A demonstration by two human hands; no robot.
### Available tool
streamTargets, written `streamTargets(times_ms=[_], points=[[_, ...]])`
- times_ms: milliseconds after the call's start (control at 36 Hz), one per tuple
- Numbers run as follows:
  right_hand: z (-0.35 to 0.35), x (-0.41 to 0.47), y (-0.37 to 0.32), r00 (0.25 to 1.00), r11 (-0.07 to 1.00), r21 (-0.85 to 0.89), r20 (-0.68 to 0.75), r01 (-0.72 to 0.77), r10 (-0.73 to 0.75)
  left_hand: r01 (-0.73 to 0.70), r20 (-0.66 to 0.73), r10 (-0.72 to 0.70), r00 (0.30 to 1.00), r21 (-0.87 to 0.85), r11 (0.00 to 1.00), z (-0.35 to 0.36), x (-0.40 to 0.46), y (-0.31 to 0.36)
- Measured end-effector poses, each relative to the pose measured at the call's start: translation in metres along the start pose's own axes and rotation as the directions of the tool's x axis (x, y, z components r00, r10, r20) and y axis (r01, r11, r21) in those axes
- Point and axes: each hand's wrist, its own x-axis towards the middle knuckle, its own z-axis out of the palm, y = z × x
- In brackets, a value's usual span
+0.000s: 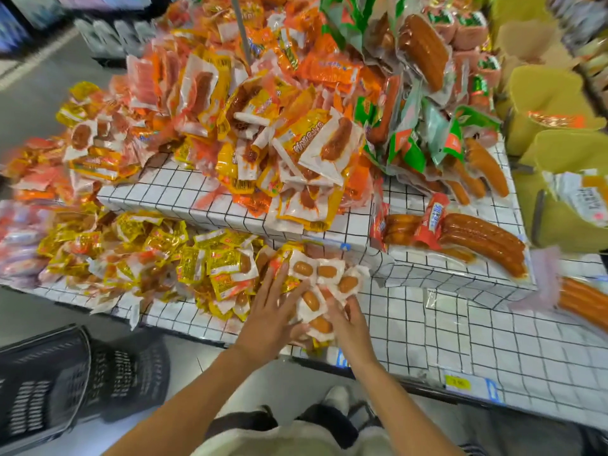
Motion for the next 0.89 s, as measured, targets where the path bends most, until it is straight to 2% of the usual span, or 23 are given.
streamTargets(times_ms=[222, 389, 528, 639, 778, 889], points=[[-0.033, -0.053, -0.001, 0.999, 0.998, -0.042, -0.027, 0.042, -0.043, 0.019, -0.01, -0.022, 1.0, -0.262, 0.965, -0.026, -0.026, -0.008], [-0.021, -0.11, 0.028, 0.984, 0.988, -0.138, -0.154, 0.073, -0.094, -0.028, 0.086, 0.055, 0.995, -0.29, 0.957, -0.044, -0.076, -0.019], [0.013, -0.159, 0.069, 0.979, 0.955, -0.289, -0.164, 0.066, -0.117, -0.063, 0.157, 0.106, 0.982, -0.259, 0.964, -0.043, -0.132, -0.036], [0.037, -0.207, 0.105, 0.983, 0.874, -0.477, -0.096, 0.094, -0.158, -0.052, 0.266, 0.129, 0.955, -0.279, 0.959, -0.029, -0.181, -0.05], [0.048, -0.262, 0.146, 0.996, 0.822, -0.569, -0.052, 0.027, -0.069, 0.005, 0.412, 0.114, 0.904, -0.275, 0.961, -0.01, -0.238, -0.064], [0.037, -0.302, 0.18, 0.995, 0.784, -0.615, -0.086, -0.085, 0.04, -0.036, 0.483, 0.14, 0.865, -0.218, 0.975, 0.006, -0.265, -0.061]])
